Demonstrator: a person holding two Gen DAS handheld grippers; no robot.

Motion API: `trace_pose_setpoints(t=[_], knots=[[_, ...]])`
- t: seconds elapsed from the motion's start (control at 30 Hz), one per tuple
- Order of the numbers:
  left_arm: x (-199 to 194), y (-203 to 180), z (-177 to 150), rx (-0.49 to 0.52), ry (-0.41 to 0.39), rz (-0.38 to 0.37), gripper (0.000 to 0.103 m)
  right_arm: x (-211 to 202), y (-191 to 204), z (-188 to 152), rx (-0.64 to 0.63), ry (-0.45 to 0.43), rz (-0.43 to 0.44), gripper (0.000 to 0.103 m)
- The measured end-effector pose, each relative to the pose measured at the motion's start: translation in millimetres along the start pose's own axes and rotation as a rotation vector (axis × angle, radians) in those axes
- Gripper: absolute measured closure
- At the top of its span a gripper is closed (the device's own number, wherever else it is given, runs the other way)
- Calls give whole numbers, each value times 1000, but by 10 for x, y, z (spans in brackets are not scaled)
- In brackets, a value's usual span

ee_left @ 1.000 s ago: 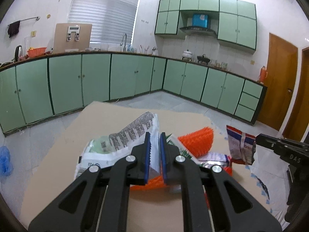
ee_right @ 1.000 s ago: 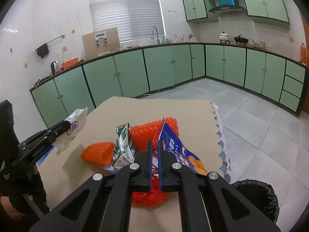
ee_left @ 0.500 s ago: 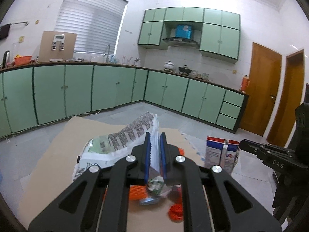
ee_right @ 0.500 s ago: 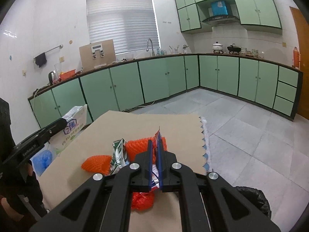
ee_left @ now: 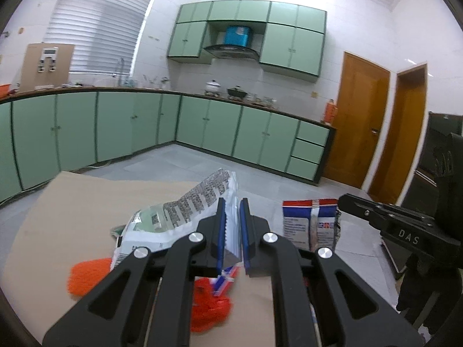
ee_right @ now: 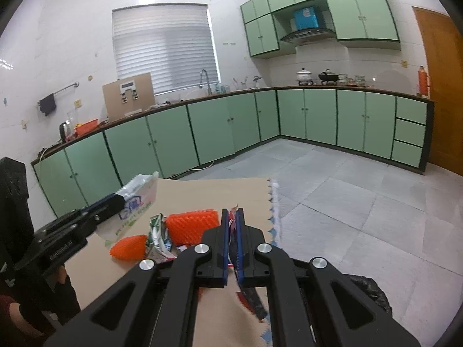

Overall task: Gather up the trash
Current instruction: 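Carry the white snack bag and blue biscuit wrapper over the black bin and open both grippers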

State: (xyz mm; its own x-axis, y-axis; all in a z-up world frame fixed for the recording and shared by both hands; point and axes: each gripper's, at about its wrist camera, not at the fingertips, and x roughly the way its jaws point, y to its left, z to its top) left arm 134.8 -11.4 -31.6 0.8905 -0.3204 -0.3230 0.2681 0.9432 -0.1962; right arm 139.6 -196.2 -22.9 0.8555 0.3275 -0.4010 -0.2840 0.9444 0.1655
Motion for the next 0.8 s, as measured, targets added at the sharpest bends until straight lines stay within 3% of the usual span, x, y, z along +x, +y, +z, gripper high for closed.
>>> trace_pose_setpoints(t=[0.63,0.8], knots=[[802,-1191,-338,65,110,-264,95,-547,-1041,-282,119,-7,-220,99],[1063,-1424,-523,83,150,-297,95,-585,-1342,-465,163,23,-275,99]])
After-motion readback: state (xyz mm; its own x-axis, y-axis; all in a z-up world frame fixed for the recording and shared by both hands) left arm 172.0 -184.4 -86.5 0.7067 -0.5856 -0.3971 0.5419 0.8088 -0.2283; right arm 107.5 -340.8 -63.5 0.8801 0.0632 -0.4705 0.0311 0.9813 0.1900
